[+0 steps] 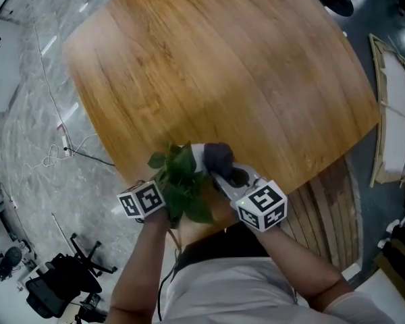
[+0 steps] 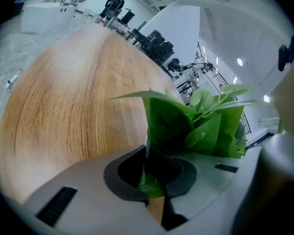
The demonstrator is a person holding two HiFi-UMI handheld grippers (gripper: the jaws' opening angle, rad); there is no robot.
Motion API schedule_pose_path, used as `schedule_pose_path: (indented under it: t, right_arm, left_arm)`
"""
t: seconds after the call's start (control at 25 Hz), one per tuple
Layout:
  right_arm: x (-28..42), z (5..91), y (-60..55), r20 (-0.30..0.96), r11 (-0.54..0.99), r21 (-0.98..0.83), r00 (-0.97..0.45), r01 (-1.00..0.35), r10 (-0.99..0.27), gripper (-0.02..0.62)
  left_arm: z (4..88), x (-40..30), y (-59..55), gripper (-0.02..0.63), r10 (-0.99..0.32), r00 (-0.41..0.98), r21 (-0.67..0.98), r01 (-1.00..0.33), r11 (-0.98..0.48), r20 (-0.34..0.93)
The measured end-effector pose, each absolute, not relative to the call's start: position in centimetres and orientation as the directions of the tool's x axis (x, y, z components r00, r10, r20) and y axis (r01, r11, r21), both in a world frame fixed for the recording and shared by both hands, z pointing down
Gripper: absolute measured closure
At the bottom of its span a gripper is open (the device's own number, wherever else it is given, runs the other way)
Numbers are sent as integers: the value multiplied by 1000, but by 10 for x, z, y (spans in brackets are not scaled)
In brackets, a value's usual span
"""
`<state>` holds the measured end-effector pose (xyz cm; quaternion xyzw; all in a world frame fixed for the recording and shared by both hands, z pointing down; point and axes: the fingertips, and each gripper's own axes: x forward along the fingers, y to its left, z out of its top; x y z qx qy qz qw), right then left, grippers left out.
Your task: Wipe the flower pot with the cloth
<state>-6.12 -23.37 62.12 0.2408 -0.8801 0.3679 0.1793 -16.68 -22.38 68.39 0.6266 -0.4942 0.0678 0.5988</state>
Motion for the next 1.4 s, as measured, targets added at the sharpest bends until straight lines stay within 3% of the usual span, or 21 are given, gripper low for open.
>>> schedule_pose_path:
  t: [0.16, 0.44, 0.64, 0.76, 1.08, 1.4]
  right_arm:
    - [-49, 642, -240, 535, 567, -550, -780, -613, -324, 532]
    - [-113, 581, -195, 396, 638, -637, -894, -432, -210, 532]
    - [-64, 640, -215, 507, 527, -633, -818, -567, -271, 532]
    - [-39, 657, -226, 548, 454, -638, -781, -622, -301, 532]
    - [-61, 570, -243, 359, 544, -706, -891, -454, -278, 532]
    - [-17, 667, -249, 531, 422, -675, -796, -605, -291, 532]
  left_arm:
    - [687, -170, -223, 581, -553, 501, 707, -661, 252, 666]
    - [693, -165, -217, 581, -555, 521, 753, -546, 367, 649]
    - [694, -163, -219, 578, -560, 517, 752, -557, 353, 647]
    - [688, -162, -225, 580, -554, 516, 729, -625, 278, 653]
    - [657, -152, -238, 586, -492, 491, 491, -860, -139, 719]
    - [645, -137, -244, 591, -477, 496, 401, -868, -293, 725]
